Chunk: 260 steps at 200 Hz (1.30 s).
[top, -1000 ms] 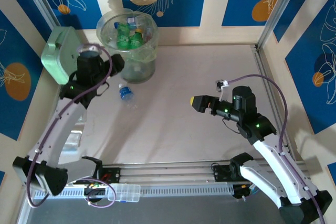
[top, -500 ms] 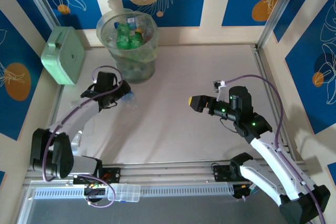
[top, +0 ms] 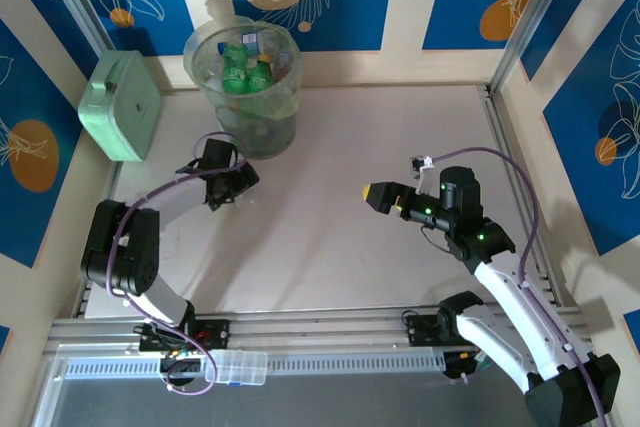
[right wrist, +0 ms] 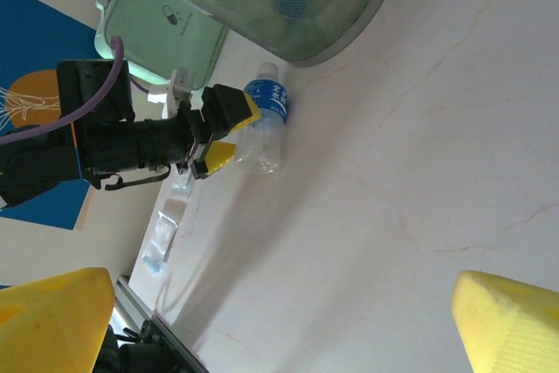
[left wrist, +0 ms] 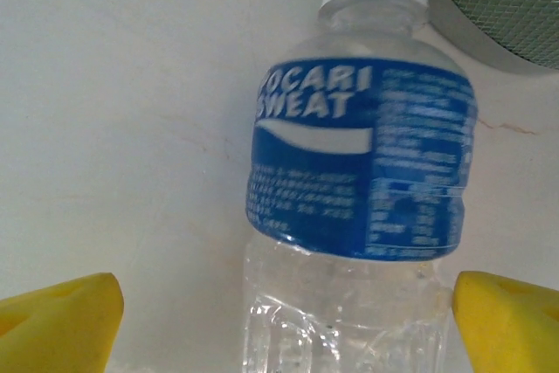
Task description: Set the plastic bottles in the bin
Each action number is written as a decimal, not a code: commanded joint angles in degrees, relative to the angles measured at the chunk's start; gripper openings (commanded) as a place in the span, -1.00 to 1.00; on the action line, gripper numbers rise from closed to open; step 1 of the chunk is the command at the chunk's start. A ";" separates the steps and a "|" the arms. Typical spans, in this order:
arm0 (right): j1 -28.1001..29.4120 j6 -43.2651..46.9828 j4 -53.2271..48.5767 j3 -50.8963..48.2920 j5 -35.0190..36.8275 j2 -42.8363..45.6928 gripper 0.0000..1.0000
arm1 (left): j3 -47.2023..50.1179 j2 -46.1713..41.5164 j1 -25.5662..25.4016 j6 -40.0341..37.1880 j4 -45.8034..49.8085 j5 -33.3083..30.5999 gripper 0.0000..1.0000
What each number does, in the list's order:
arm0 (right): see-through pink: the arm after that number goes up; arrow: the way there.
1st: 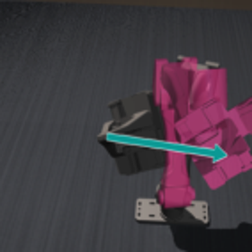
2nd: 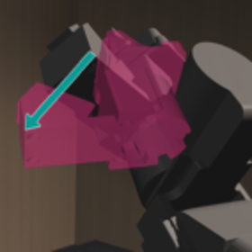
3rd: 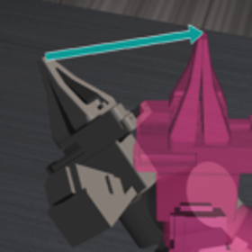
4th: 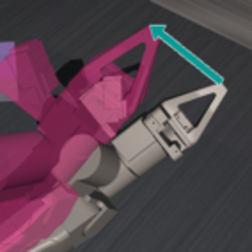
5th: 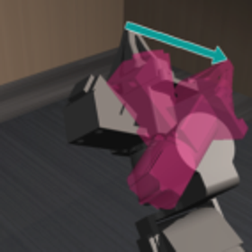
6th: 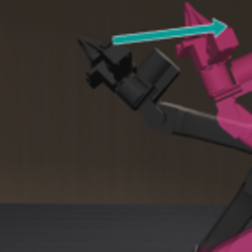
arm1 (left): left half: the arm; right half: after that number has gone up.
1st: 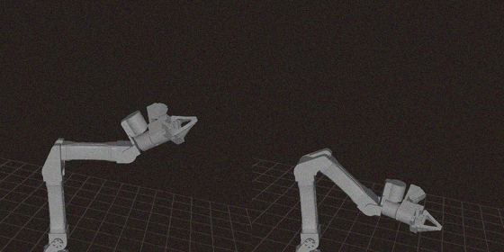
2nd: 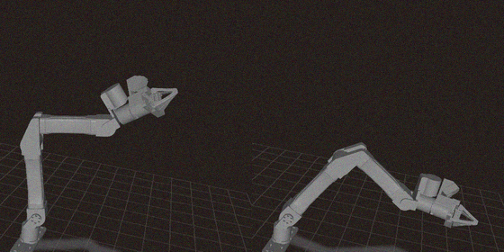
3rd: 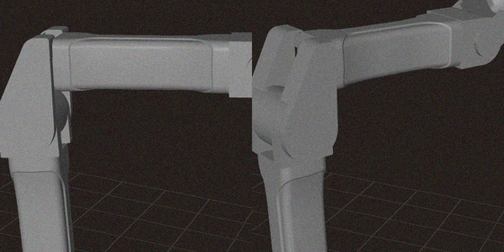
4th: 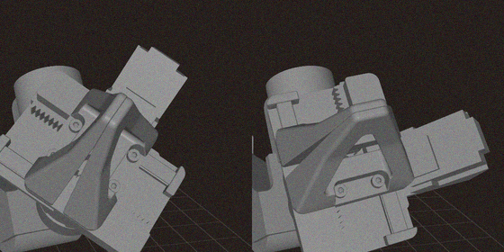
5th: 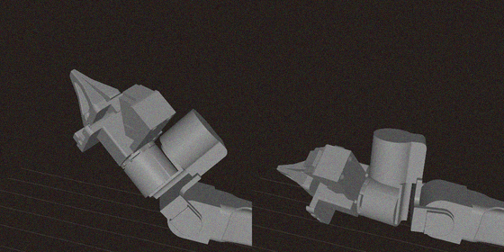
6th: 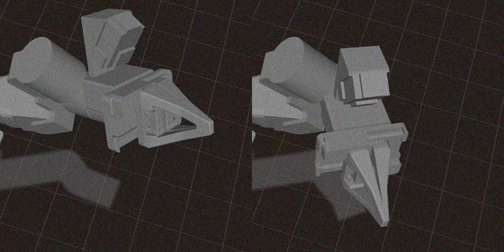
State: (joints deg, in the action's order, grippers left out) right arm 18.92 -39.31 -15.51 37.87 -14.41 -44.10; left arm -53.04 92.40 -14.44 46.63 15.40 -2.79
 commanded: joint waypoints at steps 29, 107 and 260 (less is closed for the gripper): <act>-0.42 -1.55 2.59 -2.40 -2.29 0.98 0.99 | -1.32 4.34 -0.33 -0.04 0.45 -1.51 0.73; -0.50 -2.08 0.76 -2.79 -1.32 3.80 0.99 | -0.08 1.90 -2.40 -0.48 0.56 -1.24 0.30; -1.16 -3.32 -0.82 -4.02 -0.46 7.29 0.99 | 3.16 -4.00 -24.67 -3.96 12.48 -4.23 0.66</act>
State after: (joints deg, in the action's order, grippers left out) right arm 18.22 -42.48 -15.20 34.74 -15.03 -38.04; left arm -48.05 88.49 -37.01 46.24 22.00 -5.06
